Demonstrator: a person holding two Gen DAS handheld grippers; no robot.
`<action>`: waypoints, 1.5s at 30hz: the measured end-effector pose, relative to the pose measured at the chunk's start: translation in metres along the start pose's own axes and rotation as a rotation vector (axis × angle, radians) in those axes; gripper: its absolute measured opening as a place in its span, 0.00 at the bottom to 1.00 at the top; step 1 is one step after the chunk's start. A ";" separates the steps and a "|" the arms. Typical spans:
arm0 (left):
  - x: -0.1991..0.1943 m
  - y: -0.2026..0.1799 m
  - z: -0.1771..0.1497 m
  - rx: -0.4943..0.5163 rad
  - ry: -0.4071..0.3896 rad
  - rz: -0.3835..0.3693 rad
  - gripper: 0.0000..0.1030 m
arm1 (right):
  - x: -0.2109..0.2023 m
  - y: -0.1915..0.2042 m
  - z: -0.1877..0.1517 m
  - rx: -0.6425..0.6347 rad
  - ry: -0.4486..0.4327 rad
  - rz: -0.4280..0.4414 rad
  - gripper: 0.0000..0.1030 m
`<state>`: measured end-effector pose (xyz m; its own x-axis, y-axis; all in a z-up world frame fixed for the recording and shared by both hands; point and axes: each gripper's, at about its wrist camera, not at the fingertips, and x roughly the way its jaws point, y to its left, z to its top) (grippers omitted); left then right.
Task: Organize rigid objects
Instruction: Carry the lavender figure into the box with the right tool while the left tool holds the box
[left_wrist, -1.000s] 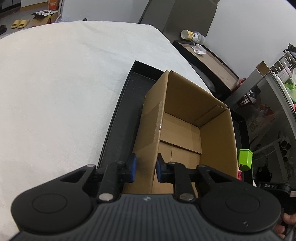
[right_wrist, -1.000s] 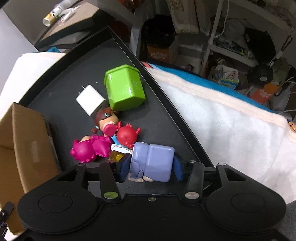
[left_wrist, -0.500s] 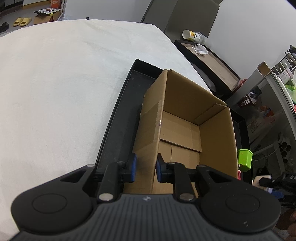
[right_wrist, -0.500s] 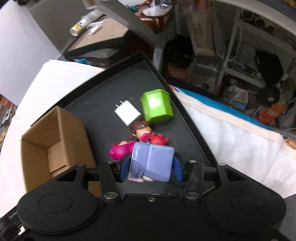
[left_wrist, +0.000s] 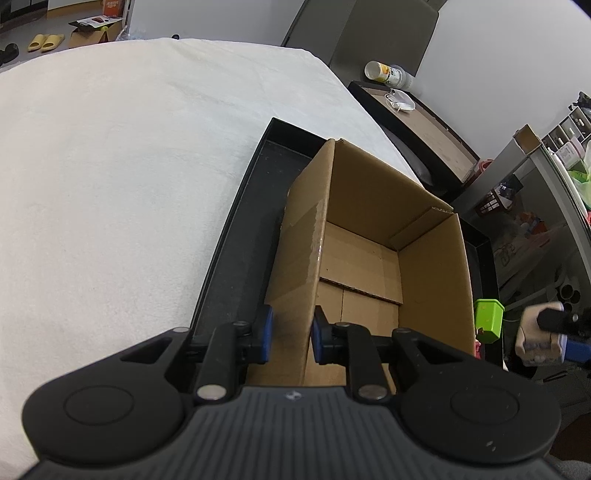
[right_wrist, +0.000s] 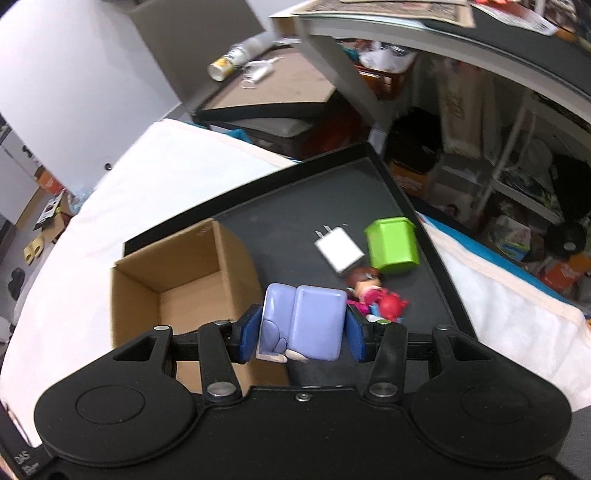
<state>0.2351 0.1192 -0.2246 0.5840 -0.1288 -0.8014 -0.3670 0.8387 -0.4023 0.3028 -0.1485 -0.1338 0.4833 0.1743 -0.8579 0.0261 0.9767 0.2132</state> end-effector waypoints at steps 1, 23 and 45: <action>0.000 0.000 0.000 -0.006 0.001 -0.001 0.19 | 0.000 0.004 0.000 -0.008 0.000 0.005 0.45; 0.001 0.004 0.001 -0.040 0.012 -0.016 0.20 | 0.042 0.087 -0.014 -0.198 0.057 0.081 0.46; 0.002 0.009 0.002 -0.062 0.022 -0.035 0.20 | 0.098 0.124 -0.029 -0.301 0.155 0.128 0.46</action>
<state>0.2345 0.1279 -0.2292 0.5817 -0.1700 -0.7955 -0.3911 0.7990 -0.4568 0.3278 -0.0069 -0.2046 0.3267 0.2923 -0.8988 -0.2960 0.9348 0.1964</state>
